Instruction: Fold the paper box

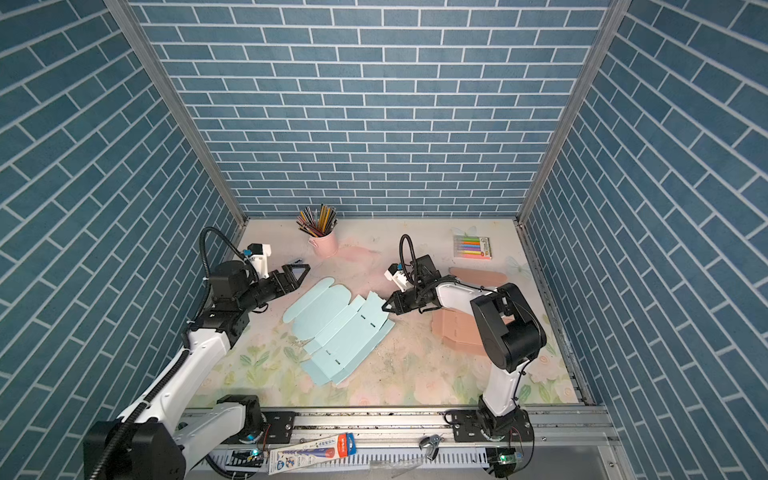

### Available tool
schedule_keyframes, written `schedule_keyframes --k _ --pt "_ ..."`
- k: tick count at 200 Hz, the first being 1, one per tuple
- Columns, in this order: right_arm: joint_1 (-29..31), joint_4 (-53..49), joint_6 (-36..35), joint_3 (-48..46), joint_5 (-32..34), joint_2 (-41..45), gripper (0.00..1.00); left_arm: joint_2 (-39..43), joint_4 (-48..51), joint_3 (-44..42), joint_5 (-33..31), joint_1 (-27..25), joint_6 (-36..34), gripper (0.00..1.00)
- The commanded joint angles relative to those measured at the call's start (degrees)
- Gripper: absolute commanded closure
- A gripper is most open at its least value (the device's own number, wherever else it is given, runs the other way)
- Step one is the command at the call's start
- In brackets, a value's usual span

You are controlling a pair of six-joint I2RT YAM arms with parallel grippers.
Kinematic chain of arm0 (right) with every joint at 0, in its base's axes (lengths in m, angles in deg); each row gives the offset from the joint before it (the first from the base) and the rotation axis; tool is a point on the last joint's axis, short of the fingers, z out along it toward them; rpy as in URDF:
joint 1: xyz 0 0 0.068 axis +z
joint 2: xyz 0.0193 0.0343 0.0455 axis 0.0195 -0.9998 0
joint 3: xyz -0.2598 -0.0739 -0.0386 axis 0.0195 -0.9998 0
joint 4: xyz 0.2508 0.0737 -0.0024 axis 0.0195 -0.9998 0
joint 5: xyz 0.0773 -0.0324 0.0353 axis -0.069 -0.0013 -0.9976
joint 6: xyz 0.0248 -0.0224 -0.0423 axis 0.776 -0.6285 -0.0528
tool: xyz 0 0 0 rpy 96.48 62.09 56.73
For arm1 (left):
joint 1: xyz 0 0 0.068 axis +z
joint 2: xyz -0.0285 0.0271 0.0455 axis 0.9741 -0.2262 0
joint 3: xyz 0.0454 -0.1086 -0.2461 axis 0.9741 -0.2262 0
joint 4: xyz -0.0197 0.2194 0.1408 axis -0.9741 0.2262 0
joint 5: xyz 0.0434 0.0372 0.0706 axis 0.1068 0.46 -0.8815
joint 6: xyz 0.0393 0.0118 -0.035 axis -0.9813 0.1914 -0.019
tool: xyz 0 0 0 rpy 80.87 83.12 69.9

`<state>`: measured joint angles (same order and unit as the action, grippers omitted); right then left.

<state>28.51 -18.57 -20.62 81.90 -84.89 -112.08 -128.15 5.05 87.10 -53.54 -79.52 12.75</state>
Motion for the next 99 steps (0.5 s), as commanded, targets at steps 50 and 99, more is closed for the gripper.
schedule_keyframes --k 50,99 --pt "-4.5 -10.8 -13.9 6.1 -3.3 -5.3 0.93 1.2 -10.5 -3.7 10.1 -0.3 0.6 0.12" --pt "-5.2 -10.2 -10.6 6.9 -1.8 -4.9 0.73 5.1 -9.8 -5.0 6.8 -2.3 -3.2 0.12"
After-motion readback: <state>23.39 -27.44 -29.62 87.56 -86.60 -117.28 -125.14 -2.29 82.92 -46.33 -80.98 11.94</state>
